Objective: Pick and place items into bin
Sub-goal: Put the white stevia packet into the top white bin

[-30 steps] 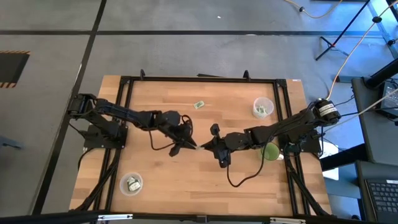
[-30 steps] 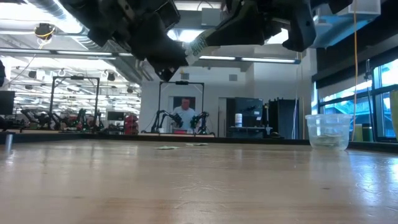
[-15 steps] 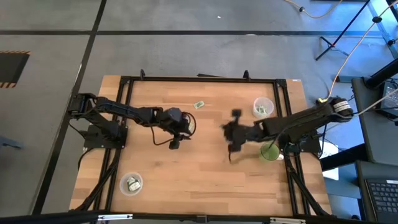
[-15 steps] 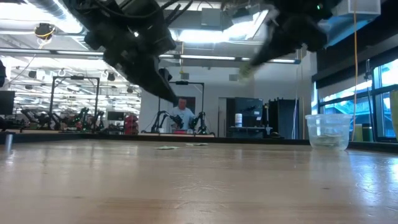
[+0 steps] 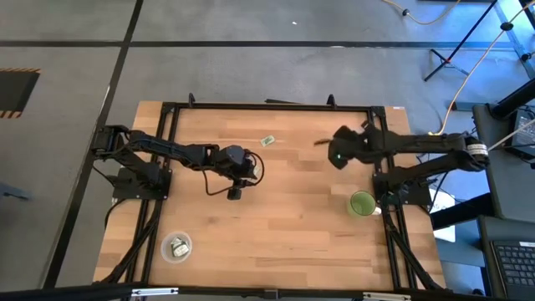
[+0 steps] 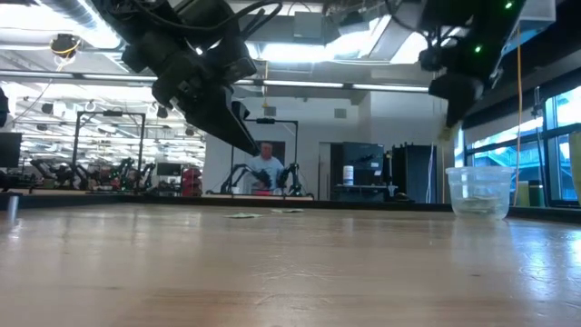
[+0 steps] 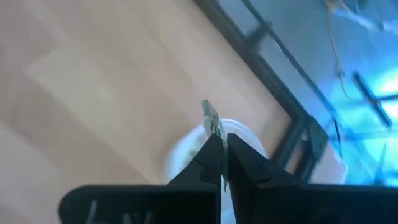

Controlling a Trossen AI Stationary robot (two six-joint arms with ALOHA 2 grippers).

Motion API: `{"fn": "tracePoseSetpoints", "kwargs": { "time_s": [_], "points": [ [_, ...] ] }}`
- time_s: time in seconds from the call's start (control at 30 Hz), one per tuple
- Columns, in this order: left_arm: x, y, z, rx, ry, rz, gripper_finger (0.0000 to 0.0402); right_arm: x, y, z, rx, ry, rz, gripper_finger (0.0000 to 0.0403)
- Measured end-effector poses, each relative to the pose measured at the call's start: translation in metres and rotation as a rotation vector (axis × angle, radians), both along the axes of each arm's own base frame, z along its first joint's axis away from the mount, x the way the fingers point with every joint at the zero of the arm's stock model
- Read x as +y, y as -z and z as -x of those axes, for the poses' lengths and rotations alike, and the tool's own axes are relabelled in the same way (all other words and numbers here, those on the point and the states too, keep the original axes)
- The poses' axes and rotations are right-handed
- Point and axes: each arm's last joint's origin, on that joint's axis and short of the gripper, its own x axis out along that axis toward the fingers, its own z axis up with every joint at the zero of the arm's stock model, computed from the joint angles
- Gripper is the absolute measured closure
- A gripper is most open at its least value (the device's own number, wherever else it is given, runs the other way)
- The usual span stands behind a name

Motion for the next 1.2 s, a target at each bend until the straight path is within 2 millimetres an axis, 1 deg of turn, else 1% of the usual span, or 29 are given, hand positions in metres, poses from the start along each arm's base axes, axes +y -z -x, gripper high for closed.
{"fn": "tracePoseSetpoints", "kwargs": {
  "time_s": [0.13, 0.23, 0.37, 0.57, 0.8, 1.2],
  "points": [
    [0.0, 0.0, 0.0, 0.004, -0.016, 0.019, 0.0309, -0.015, 0.004, 0.006, 0.045, 0.103, -0.029, 0.0393],
    [-0.002, 0.001, 0.001, 0.015, -0.025, 0.033, 0.0309, -0.023, 0.013, 0.013, 0.081, 0.151, -0.052, 0.0393],
    [-0.003, 0.001, 0.001, 0.014, -0.02, 0.034, 0.0307, -0.028, 0.028, 0.02, 0.116, 0.183, -0.123, 0.0393],
    [-0.003, 0.001, 0.001, 0.013, -0.015, 0.029, 0.0311, -0.032, 0.047, 0.031, 0.166, 0.22, -0.141, 0.0392],
    [-0.003, 0.001, 0.001, 0.013, -0.015, 0.029, 0.0309, -0.034, 0.046, 0.028, 0.15, 0.201, -0.135, 0.0389],
    [-0.003, 0.001, 0.001, 0.013, -0.014, 0.029, 0.0313, -0.034, 0.046, 0.027, 0.145, 0.202, -0.134, 0.0333]
  ]
}}
